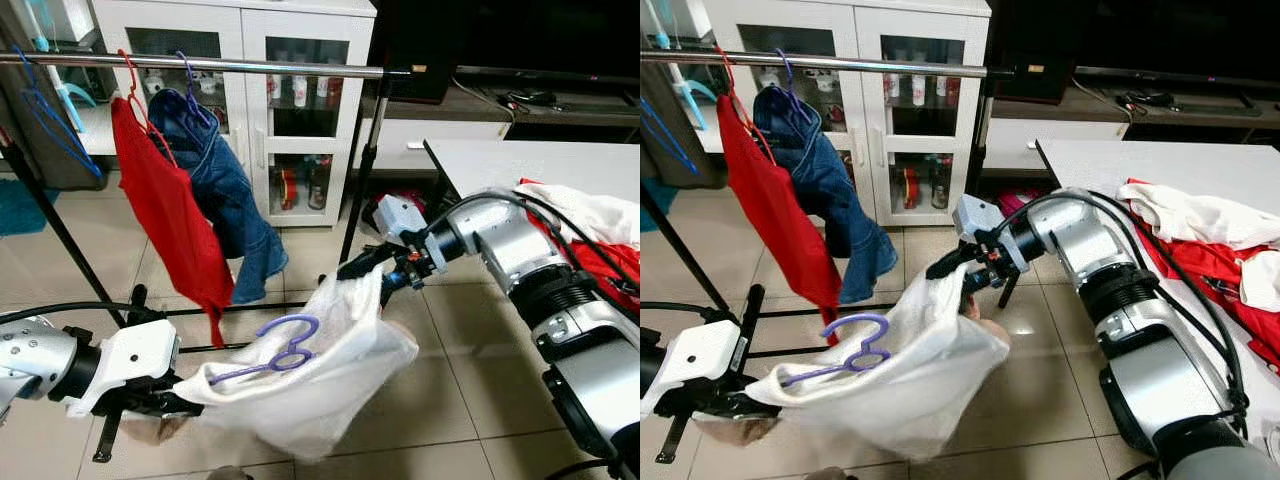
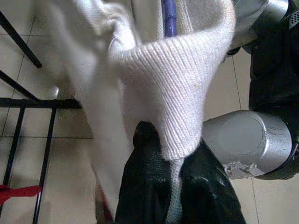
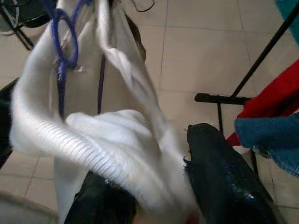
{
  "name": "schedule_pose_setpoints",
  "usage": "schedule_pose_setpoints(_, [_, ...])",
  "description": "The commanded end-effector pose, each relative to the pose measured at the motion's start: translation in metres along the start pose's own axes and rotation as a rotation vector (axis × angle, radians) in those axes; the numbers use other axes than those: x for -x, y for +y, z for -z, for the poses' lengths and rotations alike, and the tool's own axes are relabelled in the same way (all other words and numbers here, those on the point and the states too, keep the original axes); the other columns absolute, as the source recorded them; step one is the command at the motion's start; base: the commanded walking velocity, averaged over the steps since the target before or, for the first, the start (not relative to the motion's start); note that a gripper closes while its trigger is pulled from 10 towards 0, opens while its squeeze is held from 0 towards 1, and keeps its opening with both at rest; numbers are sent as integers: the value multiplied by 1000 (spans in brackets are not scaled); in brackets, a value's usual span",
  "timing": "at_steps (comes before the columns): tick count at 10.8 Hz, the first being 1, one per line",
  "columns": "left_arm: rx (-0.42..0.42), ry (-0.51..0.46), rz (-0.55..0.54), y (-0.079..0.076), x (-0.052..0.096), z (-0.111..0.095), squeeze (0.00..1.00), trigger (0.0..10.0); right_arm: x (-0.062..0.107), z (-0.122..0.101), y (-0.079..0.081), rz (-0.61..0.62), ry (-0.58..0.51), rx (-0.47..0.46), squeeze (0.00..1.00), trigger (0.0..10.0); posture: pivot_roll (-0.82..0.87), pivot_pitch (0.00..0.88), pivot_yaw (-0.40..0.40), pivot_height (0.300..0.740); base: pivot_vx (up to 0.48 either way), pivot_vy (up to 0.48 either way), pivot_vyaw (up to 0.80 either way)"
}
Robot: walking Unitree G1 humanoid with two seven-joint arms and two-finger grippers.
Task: Hang hanger
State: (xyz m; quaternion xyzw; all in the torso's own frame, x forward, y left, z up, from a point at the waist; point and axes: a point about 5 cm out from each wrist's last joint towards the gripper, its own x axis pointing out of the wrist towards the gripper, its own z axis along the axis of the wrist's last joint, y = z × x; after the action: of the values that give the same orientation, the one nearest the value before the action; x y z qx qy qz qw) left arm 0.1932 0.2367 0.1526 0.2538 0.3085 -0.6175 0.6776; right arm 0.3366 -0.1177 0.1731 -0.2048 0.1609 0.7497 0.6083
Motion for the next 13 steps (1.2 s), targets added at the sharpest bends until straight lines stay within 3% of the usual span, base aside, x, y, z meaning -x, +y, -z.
schedule_pose_setpoints(1, [-15,14,30,-3,-2,-2,0,0,5,0,3,-11,17,14,1000,10000,26,0,-62,740,0,0,0])
schedule_pose_setpoints(2, [-5,25,39,-3,-3,-2,0,0,5,4,4,-4,114,68,1000,10000,24,0,-65,740,0,0,0])
schedule_pose_setpoints(3, [3,25,47,-5,-4,-1,0,0,2,2,8,-45,130,104,1000,10000,23,0,-69,740,0,0,0])
schedule_pose_setpoints(4, [4,23,46,-5,-5,-1,0,0,2,-2,9,-50,106,100,1000,10000,24,0,-72,740,0,0,0])
schedule_pose_setpoints(5, [14,-3,19,-4,-5,0,0,0,6,-19,-3,67,-31,106,1000,10000,29,0,-80,740,0,0,0])
schedule_pose_setpoints(6, [31,-20,-2,-4,-4,1,0,0,12,-23,-10,159,-74,113,1000,10000,32,0,-85,740,0,0,0])
schedule_pose_setpoints(7, [54,-51,-44,-3,1,1,0,0,27,-17,-12,247,-74,88,1000,10000,29,0,-84,740,0,0,0])
schedule_pose_setpoints(8, [63,-58,-67,-3,5,3,0,0,41,-5,-3,240,-61,35,1000,10000,26,0,-81,740,0,0,0])
schedule_pose_setpoints(10, [50,-83,-108,-1,11,-1,0,0,52,9,8,274,-69,-13,1000,10000,19,0,-74,740,0,0,0])
schedule_pose_setpoints(12, [34,-87,-116,0,12,-4,0,0,42,8,13,274,-139,-50,1000,10000,16,0,-72,740,0,0,0])
schedule_pose_setpoints(13, [20,-95,-120,2,11,-7,0,0,27,3,14,259,-194,-82,1000,10000,16,0,-70,740,0,0,0])
